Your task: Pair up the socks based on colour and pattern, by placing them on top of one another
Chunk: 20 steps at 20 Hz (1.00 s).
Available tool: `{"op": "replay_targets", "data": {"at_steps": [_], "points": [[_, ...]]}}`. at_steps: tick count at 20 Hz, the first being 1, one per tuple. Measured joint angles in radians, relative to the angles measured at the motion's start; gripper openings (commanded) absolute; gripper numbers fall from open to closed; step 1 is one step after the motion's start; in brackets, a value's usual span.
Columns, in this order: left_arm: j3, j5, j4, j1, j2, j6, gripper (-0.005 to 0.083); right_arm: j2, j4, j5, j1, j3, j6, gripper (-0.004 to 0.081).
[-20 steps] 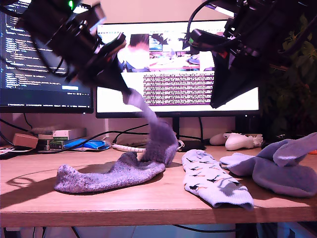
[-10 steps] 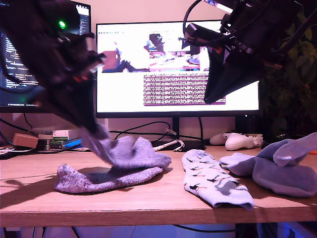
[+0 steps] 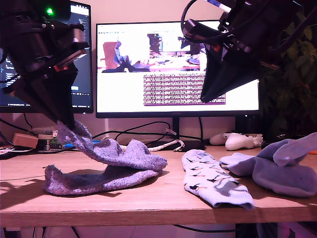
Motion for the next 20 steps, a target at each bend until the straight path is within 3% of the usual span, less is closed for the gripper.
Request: {"op": "replay_targets", "data": {"at_steps": [2,5,6,7,9,10,14,17,20], "points": [[0.0,-0.043,-0.008,-0.001,0.0,0.0,0.0383,0.0,0.0,-0.02,0.0,0.0,0.0,-0.0013],[0.0,-0.067,-0.014,-0.001,0.0,0.0,0.0395,0.0,0.0,-0.025,0.0,0.0,0.0,-0.0013],[0.0,-0.067,-0.014,-0.001,0.0,0.0,0.0379,0.0,0.0,-0.027,0.0,0.0,0.0,-0.0013],[0.0,-0.067,-0.014,-0.001,0.0,0.0,0.0302,0.0,0.0,-0.027,0.0,0.0,0.0,-0.0013],[0.0,-0.063,-0.012,-0.001,0.0,0.001,0.003,0.0,0.009,-0.027,0.0,0.0,-0.005,-0.0013],[0.0,-0.058,0.002,-0.001,0.0,0.001,-0.0019,0.0,0.037,-0.021,0.0,0.0,-0.03,-0.0013],[0.0,-0.053,0.172,-0.001,-0.018,0.05,-0.0019,0.0,0.136,-0.022,-0.048,0.0,-0.081,-0.0013],[-0.013,-0.063,0.299,0.016,-0.1,0.08,-0.0019,0.0,0.203,0.002,-0.17,-0.017,-0.117,-0.0013],[-0.116,-0.063,0.441,0.065,-0.237,0.095,-0.0019,-0.005,0.231,0.007,-0.3,-0.084,-0.132,-0.0013]]}}
